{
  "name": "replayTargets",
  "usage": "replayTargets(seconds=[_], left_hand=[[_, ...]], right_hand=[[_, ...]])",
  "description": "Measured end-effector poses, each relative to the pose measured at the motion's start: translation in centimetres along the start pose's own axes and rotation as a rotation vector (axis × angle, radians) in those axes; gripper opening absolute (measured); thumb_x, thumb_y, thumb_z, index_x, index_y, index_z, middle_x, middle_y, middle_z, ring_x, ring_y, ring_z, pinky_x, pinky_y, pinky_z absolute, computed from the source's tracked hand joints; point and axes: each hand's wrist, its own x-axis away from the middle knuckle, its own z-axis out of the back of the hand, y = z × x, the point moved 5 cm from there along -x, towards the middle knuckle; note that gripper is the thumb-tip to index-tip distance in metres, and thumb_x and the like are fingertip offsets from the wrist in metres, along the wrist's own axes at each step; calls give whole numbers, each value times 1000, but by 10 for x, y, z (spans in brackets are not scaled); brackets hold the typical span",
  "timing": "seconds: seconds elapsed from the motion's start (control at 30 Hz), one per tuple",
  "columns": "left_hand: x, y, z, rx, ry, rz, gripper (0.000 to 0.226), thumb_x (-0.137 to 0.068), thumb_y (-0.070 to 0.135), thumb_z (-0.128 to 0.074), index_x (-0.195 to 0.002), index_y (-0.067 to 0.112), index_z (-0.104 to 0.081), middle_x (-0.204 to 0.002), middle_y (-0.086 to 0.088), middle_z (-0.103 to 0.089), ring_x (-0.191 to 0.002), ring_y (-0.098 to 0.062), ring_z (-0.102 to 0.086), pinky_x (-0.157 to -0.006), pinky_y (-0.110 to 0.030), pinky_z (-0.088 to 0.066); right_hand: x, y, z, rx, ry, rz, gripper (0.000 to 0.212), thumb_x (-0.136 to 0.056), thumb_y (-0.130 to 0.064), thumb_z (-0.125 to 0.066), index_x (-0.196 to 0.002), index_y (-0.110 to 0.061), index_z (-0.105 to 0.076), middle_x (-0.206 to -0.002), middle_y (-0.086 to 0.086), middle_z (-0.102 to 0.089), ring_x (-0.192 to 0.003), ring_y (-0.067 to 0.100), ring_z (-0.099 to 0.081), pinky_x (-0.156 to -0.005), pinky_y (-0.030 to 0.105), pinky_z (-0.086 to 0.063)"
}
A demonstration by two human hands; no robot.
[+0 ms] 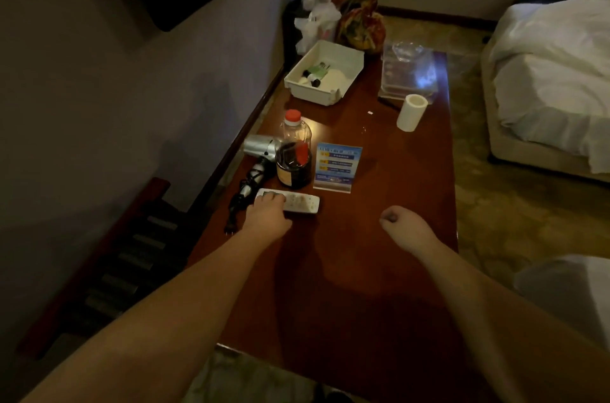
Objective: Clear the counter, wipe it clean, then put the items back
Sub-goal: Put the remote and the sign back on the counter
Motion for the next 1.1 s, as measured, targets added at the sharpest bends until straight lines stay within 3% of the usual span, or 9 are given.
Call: replayTargets(seconds=[0.2,0.4,0.5,0.63,0.8,1.1], left_hand=[[-45,2,-22,-70,-63,-1,80,-84,36,-66,-149,20,-23,-156,-4,-20,-144,-26,-16,-115,-45,-18],[-65,-3,-36,-87,-32,-17,74,-84,35,-64,-147,19,-28,-155,-2,-26,-145,-23,-16,-115,-47,-17],[-66,-6,-40,-85,-22,-6,70,-85,32,-63,-146,19,-30,-154,-1,-27,-145,-21,-16,-114,-47,-16],[-63,-6,-44,-140,15,26,61,-88,29,-59,-143,18,-34,-143,-3,-37,-136,-23,-28,-110,-43,-21],[-54,-6,-51,-136,-21,134,58,-88,43,-58,-139,20,-42,-136,-4,-42,-128,-25,-36,-105,-39,-28],[47,-6,-71,392,45,368,55,-82,49,-67,-126,17,-56,-111,3,-49,-103,-16,-50,-85,-35,-49]], right_hand=[[-82,-17,-5,-124,-26,29,52,-91,-31,-62,-139,-19,-43,-136,2,-51,-120,18,-52,-95,33,-45],[-130,-30,-18,-164,-68,120,68,-85,-34,-69,-144,-18,-38,-144,4,-45,-126,21,-48,-102,40,-44],[-138,-41,-26,-162,-63,192,57,-88,-31,-67,-139,-20,-45,-140,4,-47,-126,22,-47,-99,37,-43],[-138,-50,-30,-219,3,251,35,-93,-28,-60,-126,-17,-61,-123,3,-59,-111,20,-56,-84,29,-42],[-123,-41,-34,-228,35,272,29,-96,-28,-55,-120,-15,-65,-112,3,-65,-98,17,-59,-77,26,-41],[-46,17,-37,-192,67,207,24,-95,-29,-55,-113,-18,-66,-97,-10,-60,-90,7,-57,-78,25,-44]])
